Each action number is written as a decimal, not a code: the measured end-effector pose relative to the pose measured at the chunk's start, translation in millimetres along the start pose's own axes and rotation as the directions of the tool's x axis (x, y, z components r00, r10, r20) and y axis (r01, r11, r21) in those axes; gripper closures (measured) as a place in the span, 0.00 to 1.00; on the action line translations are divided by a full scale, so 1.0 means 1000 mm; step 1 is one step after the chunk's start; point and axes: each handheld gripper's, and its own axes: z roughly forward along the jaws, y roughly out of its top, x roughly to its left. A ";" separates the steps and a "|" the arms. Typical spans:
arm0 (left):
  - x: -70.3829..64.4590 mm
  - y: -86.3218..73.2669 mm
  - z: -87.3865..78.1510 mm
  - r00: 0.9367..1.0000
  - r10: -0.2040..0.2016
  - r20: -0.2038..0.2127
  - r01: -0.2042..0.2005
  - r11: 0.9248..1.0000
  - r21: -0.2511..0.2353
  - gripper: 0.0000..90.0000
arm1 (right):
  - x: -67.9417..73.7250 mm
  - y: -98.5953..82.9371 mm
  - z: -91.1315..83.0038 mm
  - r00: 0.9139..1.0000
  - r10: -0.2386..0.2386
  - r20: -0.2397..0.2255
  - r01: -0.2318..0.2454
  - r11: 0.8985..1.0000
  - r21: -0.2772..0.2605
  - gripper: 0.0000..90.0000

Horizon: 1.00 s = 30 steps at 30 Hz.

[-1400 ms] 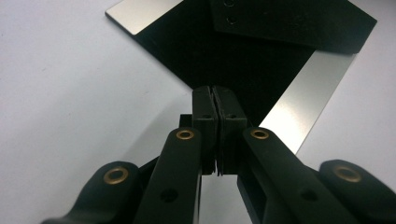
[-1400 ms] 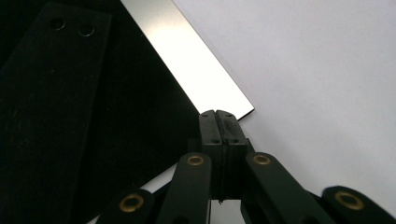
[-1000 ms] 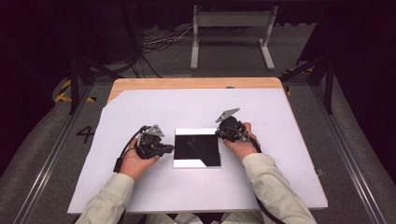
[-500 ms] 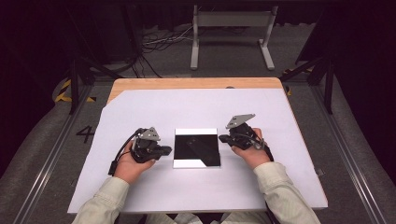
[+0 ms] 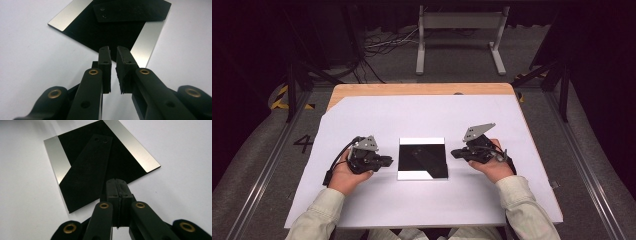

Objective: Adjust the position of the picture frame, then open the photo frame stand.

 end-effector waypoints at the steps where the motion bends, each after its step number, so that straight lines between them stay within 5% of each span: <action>1: 0.001 0.000 -0.001 1.000 -0.005 0.000 0.005 1.000 0.000 0.91 | 0.000 0.000 -0.001 1.000 0.004 -0.004 -0.004 1.000 0.000 1.00; 15: 0.011 -0.005 -0.008 0.994 -0.099 -0.043 0.099 0.995 -0.008 0.87 | 0.008 0.000 -0.002 0.999 -0.026 -0.027 0.028 0.998 0.063 0.99; 30: 0.012 -0.004 -0.006 0.995 -0.096 -0.037 0.096 0.995 -0.003 0.86 | 0.019 0.001 0.004 0.996 -0.067 -0.057 0.075 0.986 0.149 0.97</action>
